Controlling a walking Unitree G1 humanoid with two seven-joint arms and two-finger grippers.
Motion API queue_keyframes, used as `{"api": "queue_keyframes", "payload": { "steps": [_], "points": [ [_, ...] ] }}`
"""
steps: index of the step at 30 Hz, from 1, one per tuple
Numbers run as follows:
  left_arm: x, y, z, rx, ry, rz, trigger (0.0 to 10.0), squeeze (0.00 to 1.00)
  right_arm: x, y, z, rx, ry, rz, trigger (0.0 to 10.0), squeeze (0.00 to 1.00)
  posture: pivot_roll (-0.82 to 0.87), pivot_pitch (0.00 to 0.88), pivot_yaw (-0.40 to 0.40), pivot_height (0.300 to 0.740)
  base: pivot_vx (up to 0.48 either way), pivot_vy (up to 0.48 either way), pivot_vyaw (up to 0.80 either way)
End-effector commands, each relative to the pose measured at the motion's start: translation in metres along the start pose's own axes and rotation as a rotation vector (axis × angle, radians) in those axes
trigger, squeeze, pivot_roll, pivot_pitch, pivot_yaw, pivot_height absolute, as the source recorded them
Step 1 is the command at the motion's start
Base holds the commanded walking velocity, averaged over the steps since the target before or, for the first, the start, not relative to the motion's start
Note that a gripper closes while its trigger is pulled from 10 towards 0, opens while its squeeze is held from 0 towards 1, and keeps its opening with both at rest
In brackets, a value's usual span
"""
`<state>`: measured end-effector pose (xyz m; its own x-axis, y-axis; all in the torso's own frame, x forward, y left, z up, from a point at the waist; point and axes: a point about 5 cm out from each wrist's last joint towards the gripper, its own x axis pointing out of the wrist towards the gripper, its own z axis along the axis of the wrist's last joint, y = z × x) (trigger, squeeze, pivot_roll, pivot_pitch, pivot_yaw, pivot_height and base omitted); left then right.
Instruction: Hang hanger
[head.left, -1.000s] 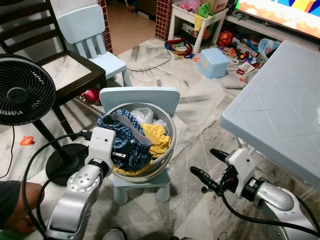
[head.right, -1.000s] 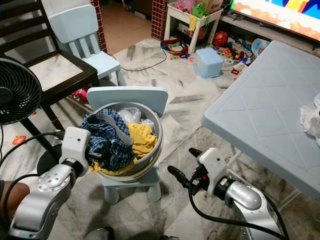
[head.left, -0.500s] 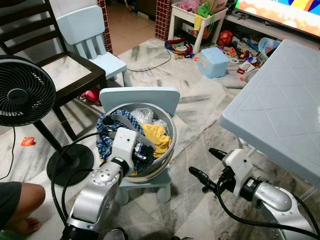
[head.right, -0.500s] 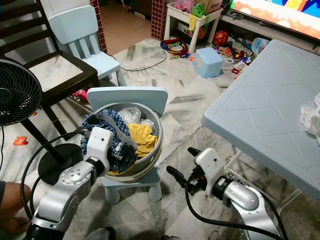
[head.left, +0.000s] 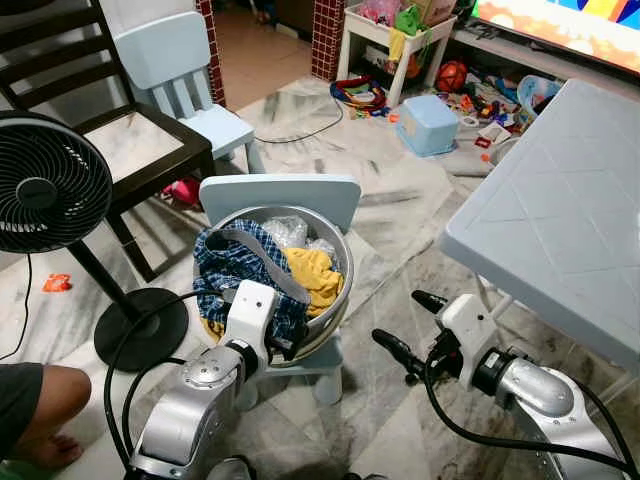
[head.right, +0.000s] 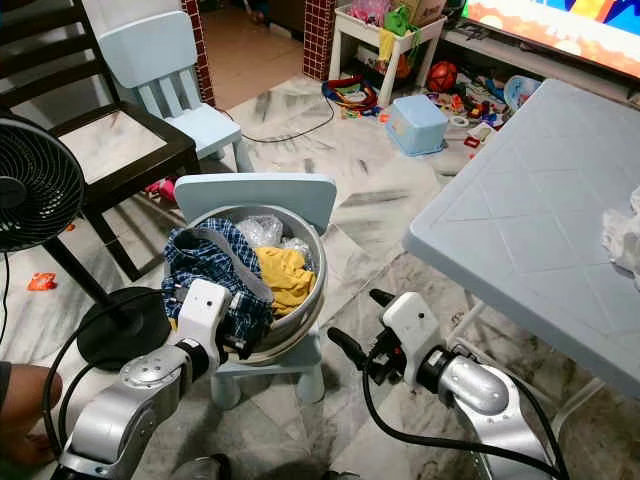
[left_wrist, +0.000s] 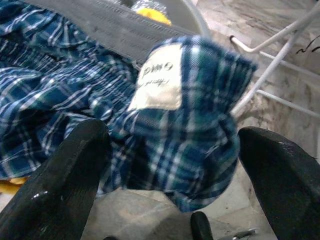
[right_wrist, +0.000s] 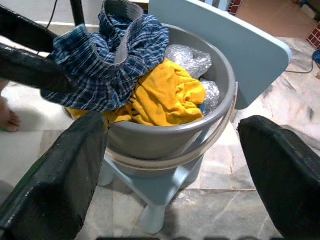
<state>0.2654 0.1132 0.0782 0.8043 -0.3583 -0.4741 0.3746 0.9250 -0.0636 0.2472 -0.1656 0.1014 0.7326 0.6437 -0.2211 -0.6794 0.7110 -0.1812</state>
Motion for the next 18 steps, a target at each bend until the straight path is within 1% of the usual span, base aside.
{"api": "queue_keyframes", "payload": {
  "steps": [1,7,12,15,16,18],
  "points": [
    [0.004,0.001,0.004,0.002,-0.006,-0.012,10.0,0.0,0.0,0.005,-0.002,-0.006,0.005,0.016,10.0,0.0,0.08,0.124,-0.044,0.74,0.0,0.0,0.0],
    [0.016,0.002,0.011,0.009,-0.014,-0.016,10.0,0.0,-0.001,0.006,-0.002,-0.01,0.006,0.018,10.0,0.0,0.07,0.129,-0.042,0.74,0.0,0.0,0.0],
    [0.02,0.003,0.017,0.008,-0.03,-0.011,10.0,0.0,-0.002,0.008,-0.003,-0.009,0.009,0.016,10.0,0.0,0.06,0.136,-0.041,0.74,0.0,0.0,0.0],
    [0.023,0.001,0.016,-0.007,-0.025,-0.02,10.0,0.0,-0.003,0.008,-0.003,-0.008,0.012,0.015,10.0,0.0,0.06,0.138,-0.042,0.74,0.0,0.0,0.0],
    [0.024,-0.001,0.014,-0.034,-0.018,-0.037,3.5,0.0,-0.003,0.008,-0.003,-0.008,0.012,0.015,10.0,0.0,0.06,0.141,-0.041,0.74,0.0,0.0,0.0],
    [0.025,-0.003,0.013,-0.047,-0.016,-0.043,3.5,0.0,-0.003,0.008,-0.003,-0.008,0.011,0.016,10.0,0.0,0.06,0.141,-0.041,0.74,0.0,0.0,0.0]
  ]
}}
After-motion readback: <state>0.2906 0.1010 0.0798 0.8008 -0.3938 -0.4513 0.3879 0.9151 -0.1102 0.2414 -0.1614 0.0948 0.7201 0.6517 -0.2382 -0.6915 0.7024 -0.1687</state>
